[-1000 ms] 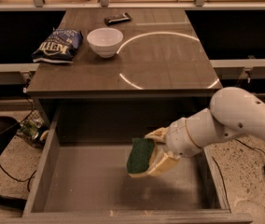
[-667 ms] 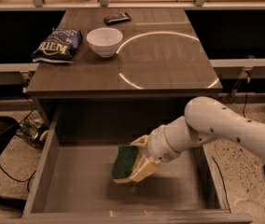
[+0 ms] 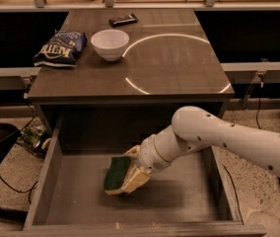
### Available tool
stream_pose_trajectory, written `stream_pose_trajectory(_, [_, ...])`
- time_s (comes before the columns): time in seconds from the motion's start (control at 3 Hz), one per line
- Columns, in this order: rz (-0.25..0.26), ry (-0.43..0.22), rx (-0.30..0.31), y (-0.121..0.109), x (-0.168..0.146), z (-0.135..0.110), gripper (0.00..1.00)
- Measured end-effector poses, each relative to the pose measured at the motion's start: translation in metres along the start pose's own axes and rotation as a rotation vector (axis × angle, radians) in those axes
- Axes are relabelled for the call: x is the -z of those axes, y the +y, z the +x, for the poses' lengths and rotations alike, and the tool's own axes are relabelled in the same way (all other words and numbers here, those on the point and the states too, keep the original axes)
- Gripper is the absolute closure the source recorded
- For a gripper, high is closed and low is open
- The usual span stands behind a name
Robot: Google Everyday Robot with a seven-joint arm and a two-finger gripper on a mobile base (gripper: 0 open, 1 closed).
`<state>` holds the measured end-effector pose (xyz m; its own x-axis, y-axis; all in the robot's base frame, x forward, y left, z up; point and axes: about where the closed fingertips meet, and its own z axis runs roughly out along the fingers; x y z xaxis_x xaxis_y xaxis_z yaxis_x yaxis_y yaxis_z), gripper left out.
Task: Place sponge into top drawer
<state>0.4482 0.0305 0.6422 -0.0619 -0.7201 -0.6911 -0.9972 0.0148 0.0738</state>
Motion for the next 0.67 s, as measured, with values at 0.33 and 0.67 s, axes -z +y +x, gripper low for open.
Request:
stream_pose_trajectory(0.33, [-0.003,0.0,0.001,0.0007,-0.0013,-0.0004,0.5])
stream_pose_trajectory(0.67, [-0.006,0.0,0.002,0.0015,-0.0023,-0.0007,0.28])
